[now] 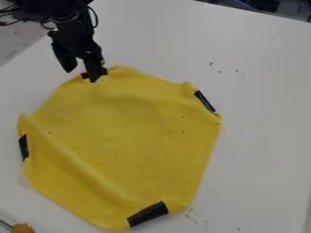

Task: Fold the cloth from top to bottom

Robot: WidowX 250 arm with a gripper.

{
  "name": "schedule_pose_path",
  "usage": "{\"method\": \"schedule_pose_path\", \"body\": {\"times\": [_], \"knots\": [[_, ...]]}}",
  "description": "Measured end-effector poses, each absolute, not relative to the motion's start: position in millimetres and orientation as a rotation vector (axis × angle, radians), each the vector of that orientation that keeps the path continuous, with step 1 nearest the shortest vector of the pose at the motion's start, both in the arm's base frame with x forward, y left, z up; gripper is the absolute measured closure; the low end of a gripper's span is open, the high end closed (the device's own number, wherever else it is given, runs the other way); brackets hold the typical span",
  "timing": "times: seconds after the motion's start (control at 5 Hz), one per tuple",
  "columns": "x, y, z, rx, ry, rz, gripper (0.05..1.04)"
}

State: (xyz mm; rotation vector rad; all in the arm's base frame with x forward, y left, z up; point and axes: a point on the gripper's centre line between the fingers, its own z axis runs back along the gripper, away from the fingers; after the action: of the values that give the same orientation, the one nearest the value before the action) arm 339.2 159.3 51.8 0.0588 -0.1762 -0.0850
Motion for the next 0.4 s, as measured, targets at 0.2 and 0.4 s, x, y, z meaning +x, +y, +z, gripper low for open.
{"method": "schedule_pose_path", "body": {"times": [0.2,0.4], "knots": [[382,175,44,0.079,-0.174,-0.118,0.083],[403,184,31,0.078,-0.171,-0.139,0.083]]}}
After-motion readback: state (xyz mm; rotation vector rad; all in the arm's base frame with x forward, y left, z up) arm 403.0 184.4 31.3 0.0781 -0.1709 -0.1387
